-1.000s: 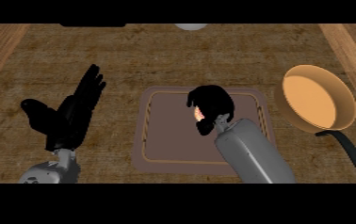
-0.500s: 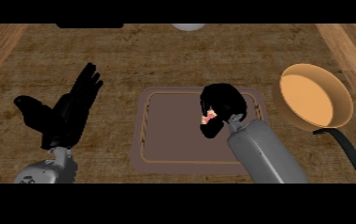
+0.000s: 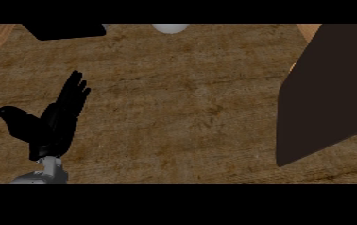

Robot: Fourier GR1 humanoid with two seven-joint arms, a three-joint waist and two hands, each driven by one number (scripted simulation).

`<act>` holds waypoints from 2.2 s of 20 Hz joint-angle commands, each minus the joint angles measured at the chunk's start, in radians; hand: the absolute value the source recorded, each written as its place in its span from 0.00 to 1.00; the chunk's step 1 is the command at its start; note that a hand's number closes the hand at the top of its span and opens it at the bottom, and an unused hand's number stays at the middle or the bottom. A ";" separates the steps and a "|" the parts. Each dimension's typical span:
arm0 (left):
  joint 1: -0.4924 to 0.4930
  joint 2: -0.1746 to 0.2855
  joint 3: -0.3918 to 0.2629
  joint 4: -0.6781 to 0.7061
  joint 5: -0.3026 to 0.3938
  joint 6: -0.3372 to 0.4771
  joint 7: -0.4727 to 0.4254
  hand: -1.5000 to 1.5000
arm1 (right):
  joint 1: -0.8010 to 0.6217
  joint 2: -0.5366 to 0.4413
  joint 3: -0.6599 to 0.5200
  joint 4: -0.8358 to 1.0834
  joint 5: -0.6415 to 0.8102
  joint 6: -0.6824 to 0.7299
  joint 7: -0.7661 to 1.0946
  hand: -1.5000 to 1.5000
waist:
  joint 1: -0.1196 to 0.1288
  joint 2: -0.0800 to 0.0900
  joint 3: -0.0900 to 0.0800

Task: Pick the cupcake from the tray and place it in the pot

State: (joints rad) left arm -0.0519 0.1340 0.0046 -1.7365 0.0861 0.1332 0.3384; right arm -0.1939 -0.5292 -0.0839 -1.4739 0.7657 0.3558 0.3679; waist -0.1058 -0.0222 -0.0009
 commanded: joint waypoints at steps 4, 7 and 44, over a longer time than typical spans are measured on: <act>0.006 0.016 0.006 -0.043 0.012 -0.012 0.032 0.50 | 0.246 -0.216 -0.350 -0.267 -0.165 0.005 -0.126 1.00 | 0.015 0.001 0.000; -0.036 -0.009 -0.030 -0.027 -0.008 -0.001 0.047 0.50 | 0.306 -0.238 -0.493 -0.371 -0.266 0.060 -0.158 1.00 | 0.033 0.007 0.000; -0.148 -0.064 -0.041 0.112 -0.042 -0.031 -0.012 0.50 | -0.282 -0.249 -0.163 -0.134 -0.459 -0.007 0.206 1.00 | 0.119 0.026 0.001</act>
State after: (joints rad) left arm -0.1789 0.0881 -0.0205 -1.6500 0.0661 0.0871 0.3357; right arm -0.4470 -0.8651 -0.3028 -1.6673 0.3039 0.3765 0.5358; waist 0.0148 0.0035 -0.0005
